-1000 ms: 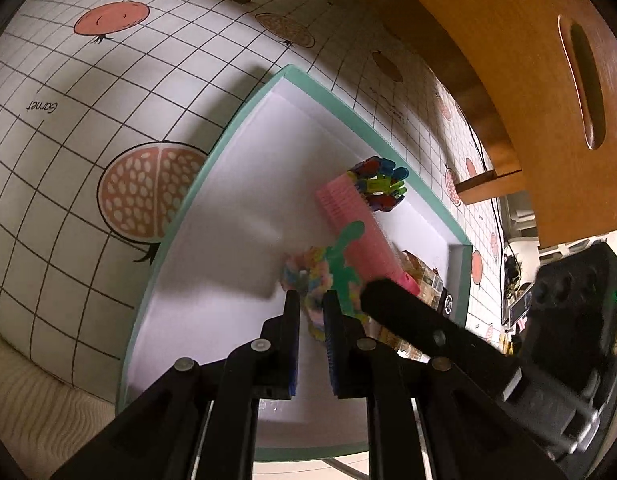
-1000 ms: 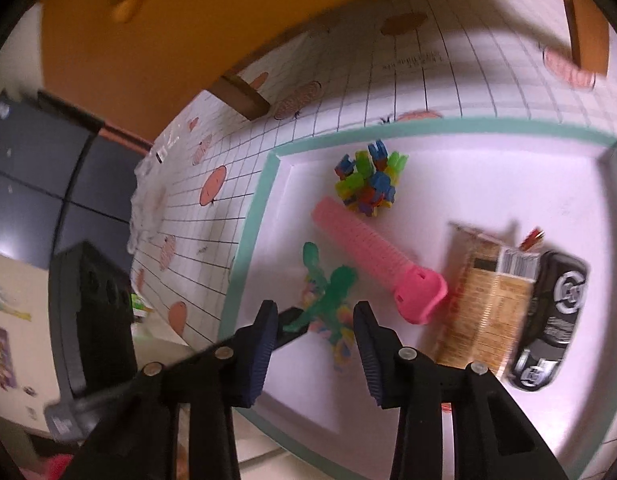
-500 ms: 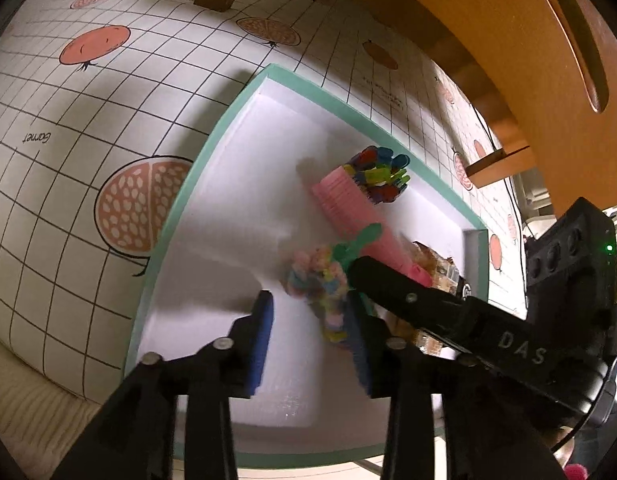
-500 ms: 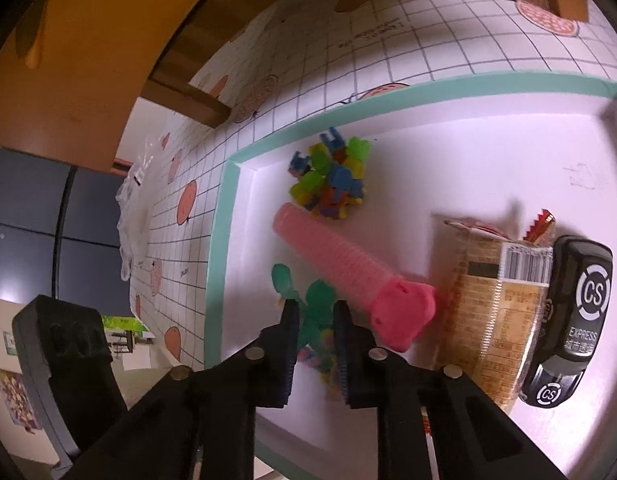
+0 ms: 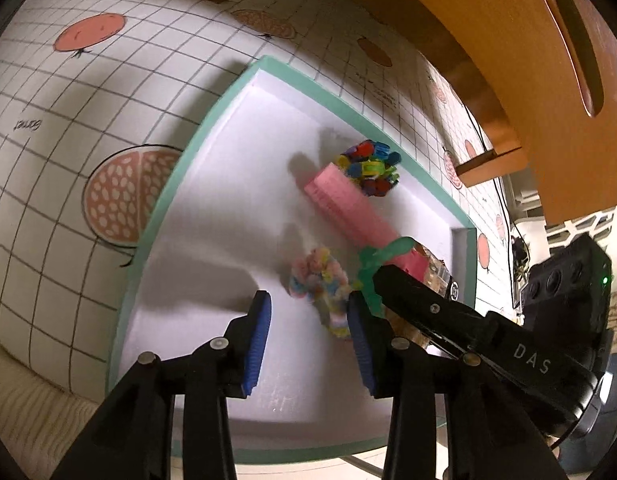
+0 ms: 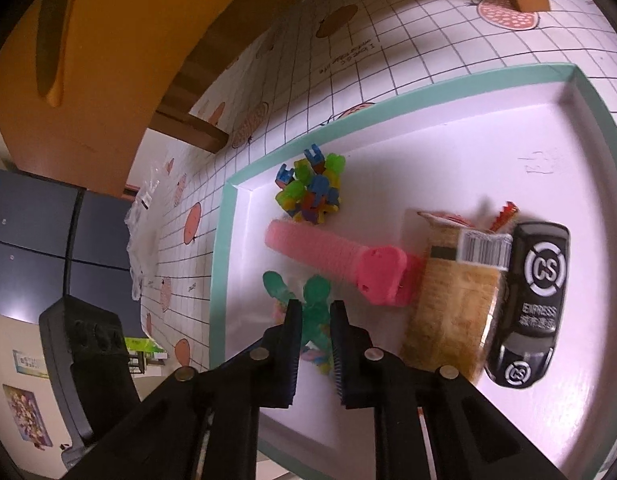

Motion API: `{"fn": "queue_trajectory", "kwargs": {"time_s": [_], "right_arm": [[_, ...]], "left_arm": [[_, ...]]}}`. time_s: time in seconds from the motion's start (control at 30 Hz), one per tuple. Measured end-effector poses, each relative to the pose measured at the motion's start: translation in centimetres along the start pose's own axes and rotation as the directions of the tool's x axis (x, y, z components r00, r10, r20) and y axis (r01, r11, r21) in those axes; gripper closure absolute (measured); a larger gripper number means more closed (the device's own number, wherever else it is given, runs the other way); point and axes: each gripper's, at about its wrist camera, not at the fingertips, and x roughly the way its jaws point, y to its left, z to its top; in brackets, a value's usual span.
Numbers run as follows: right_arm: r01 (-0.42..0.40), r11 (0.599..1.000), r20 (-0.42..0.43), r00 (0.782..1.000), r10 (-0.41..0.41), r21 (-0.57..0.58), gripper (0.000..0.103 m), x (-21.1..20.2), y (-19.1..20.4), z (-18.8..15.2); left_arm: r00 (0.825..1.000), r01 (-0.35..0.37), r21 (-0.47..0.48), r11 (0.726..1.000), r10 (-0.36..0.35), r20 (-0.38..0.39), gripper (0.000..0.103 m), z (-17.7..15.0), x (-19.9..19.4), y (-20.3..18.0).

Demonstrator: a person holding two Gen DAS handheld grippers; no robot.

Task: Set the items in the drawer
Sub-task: 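Grasp the green plastic figure with the right tool while the left tool regrasps the beaded strand, then carry the beaded strand with the left tool while the right tool carries the green figure to the drawer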

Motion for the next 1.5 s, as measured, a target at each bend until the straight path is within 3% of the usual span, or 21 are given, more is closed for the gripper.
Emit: {"fn": "queue_trajectory", "kwargs": {"time_s": [0.37,0.53,0.77,1.0,1.13,1.5], "right_arm": [[-0.078,0.996,0.038,0.996,0.076,0.050,0.088,-1.5,-0.2,0.0],[-0.147,0.980,0.068,0.988,0.139,0.137,0.088,-1.9,-1.4,0.0],[-0.211,0.960,0.088,0.976,0.197,0.183,0.088,-2.2,-1.7,0.0],[-0.194,0.964,0.092,0.980,0.179,0.182,0.088,-2.5,-1.7,0.2],[-0.124,0.979,0.094,0.989,0.110,0.159,0.088,-3.0,-2.0,0.3],[-0.065,0.984,0.100,0.994,0.048,0.168,0.088,-4.2,-3.1,-0.1]], "left_arm": [[0.999,0.044,-0.030,0.999,-0.044,0.004,0.063,0.0,0.0,0.0],[1.000,0.007,0.079,0.997,-0.007,-0.002,0.063,-0.3,0.4,-1.8],[0.999,0.010,0.135,0.991,-0.005,-0.042,0.063,-0.9,1.4,-2.8],[0.999,-0.009,0.147,0.989,0.014,-0.038,0.063,-1.0,1.7,-3.1],[0.999,-0.018,0.165,0.986,0.023,-0.030,0.063,-0.8,1.8,-3.1],[0.998,-0.061,0.215,0.975,0.056,0.026,0.063,-0.5,2.7,-4.4]]}}
